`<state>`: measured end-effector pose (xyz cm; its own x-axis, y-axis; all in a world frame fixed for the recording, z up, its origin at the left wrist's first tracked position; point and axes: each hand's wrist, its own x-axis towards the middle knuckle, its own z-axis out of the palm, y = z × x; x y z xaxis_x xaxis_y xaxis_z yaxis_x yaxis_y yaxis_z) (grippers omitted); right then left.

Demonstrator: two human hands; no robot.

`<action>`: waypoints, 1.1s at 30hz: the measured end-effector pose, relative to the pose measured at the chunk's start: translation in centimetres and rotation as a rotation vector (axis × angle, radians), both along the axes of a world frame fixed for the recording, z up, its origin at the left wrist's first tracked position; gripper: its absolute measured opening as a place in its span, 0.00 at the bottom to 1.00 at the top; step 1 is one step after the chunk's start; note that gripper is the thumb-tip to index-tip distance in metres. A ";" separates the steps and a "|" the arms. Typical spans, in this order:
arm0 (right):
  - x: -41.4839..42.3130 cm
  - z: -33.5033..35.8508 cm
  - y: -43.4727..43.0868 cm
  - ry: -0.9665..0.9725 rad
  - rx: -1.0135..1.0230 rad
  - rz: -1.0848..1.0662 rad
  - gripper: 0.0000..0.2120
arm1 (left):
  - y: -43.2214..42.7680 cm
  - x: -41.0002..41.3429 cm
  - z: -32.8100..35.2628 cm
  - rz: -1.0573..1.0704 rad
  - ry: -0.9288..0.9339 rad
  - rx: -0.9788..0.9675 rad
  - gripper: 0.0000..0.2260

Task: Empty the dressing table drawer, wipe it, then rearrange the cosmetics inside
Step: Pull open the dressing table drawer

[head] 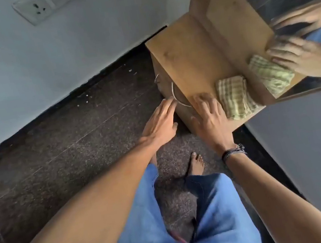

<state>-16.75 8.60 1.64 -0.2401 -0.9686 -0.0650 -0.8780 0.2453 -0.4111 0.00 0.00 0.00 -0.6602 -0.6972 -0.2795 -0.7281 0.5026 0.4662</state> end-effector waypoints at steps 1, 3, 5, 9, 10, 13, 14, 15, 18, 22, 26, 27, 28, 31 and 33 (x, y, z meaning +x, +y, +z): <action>0.0 -0.7 -0.1 0.009 -0.055 -0.010 0.28 | -0.4 -0.3 -1.3 -0.008 0.021 -0.017 0.33; 0.0 -1.6 -0.2 0.007 -0.140 -0.051 0.25 | -0.9 -0.8 -3.9 0.021 0.065 -0.016 0.31; 0.0 -1.9 0.2 -0.019 -0.214 -0.081 0.24 | -0.8 -1.4 -5.9 0.019 0.102 -0.031 0.30; -0.9 -3.0 1.1 0.013 -0.388 -0.191 0.22 | 0.0 -2.6 -9.4 0.037 0.225 -0.176 0.28; -0.9 -3.3 1.1 0.029 -0.408 -0.222 0.22 | 0.2 -2.8 -10.0 0.066 0.250 -0.214 0.27; -0.7 -4.2 0.9 0.052 -0.407 -0.297 0.25 | 0.4 -3.4 -11.4 0.124 0.297 -0.280 0.24; -0.6 -4.3 0.7 0.063 -0.394 -0.314 0.27 | 0.4 -3.5 -11.6 0.131 0.300 -0.296 0.23; -0.6 -4.3 0.5 0.066 -0.376 -0.338 0.28 | 0.2 -3.7 -11.7 0.139 0.302 -0.310 0.22; -0.6 -4.5 0.4 0.082 -0.336 -0.368 0.30 | 0.1 -3.8 -11.7 0.142 0.326 -0.341 0.16; -0.5 -4.2 0.4 0.084 -0.294 -0.360 0.29 | 0.4 -2.7 -11.5 0.166 0.297 -0.333 0.14; -0.6 -3.9 0.3 0.106 -0.284 -0.340 0.28 | 1.7 -0.9 -10.9 0.281 0.272 -0.281 0.13; -0.6 -3.8 0.3 0.111 -0.275 -0.340 0.28 | 2.3 -0.4 -10.6 0.305 0.277 -0.271 0.12; -0.6 -3.7 0.4 0.109 -0.267 -0.344 0.28 | 2.9 0.2 -10.3 0.321 0.285 -0.260 0.12; -0.5 -3.6 0.5 0.092 -0.263 -0.335 0.28 | 3.8 1.9 -9.7 0.344 0.300 -0.240 0.12; -0.7 -3.7 0.5 0.083 -0.260 -0.330 0.29 | 4.1 2.9 -9.6 0.357 0.309 -0.233 0.12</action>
